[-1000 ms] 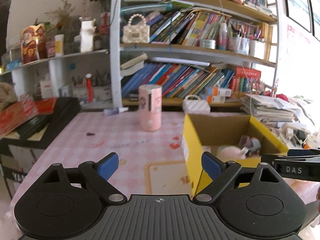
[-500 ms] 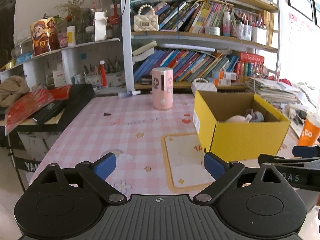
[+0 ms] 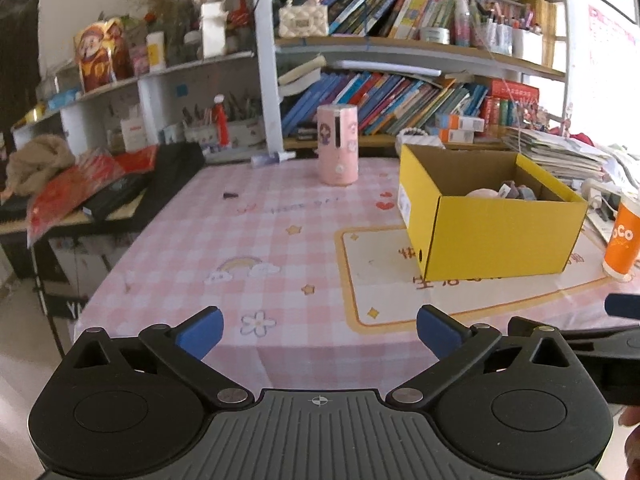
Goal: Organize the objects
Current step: 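Withdraw both tools from the box back over the table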
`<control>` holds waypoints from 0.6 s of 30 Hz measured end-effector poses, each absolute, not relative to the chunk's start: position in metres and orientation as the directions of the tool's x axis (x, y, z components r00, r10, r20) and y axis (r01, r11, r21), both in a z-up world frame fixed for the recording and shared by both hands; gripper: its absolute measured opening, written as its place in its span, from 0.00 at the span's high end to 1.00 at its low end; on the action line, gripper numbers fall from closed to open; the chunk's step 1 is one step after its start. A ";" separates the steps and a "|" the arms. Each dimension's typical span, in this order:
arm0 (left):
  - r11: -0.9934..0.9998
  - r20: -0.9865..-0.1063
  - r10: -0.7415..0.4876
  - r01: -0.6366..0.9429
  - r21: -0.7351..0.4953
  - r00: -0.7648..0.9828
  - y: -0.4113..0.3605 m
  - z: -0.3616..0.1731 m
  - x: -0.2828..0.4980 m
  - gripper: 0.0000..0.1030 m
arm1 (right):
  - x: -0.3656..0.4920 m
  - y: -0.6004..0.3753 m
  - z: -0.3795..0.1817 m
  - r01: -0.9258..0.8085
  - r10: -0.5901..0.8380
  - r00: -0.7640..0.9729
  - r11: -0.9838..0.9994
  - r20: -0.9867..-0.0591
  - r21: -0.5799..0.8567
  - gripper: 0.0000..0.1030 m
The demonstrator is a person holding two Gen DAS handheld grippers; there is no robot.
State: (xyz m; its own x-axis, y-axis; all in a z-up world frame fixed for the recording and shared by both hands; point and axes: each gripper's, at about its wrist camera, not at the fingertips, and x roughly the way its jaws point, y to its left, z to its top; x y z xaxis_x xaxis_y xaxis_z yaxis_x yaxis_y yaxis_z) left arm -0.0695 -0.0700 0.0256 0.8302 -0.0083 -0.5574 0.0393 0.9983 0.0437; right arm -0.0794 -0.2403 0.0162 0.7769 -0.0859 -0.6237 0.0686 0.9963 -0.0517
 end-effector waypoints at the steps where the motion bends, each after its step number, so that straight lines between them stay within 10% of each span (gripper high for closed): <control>1: 0.999 -0.564 -0.004 0.031 0.037 0.826 -0.069 0.025 -0.069 0.00 | -0.080 -0.240 0.015 0.070 -0.087 0.776 0.996 -0.625 -0.052 0.03; 18: 0.999 -0.609 0.033 -0.014 0.035 0.793 -0.064 0.019 -0.069 0.00 | -0.087 -0.236 0.016 0.065 -0.092 0.780 0.996 -0.619 -0.067 0.02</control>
State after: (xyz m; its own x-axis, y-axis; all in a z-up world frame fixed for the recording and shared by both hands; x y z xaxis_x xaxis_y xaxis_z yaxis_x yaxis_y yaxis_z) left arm -0.0694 -0.0638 0.0195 0.7925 0.0325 -0.6089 -0.0140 0.9993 0.0351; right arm -0.0867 -0.2364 0.0156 0.7802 -0.0921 -0.6187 0.0645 0.9957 -0.0669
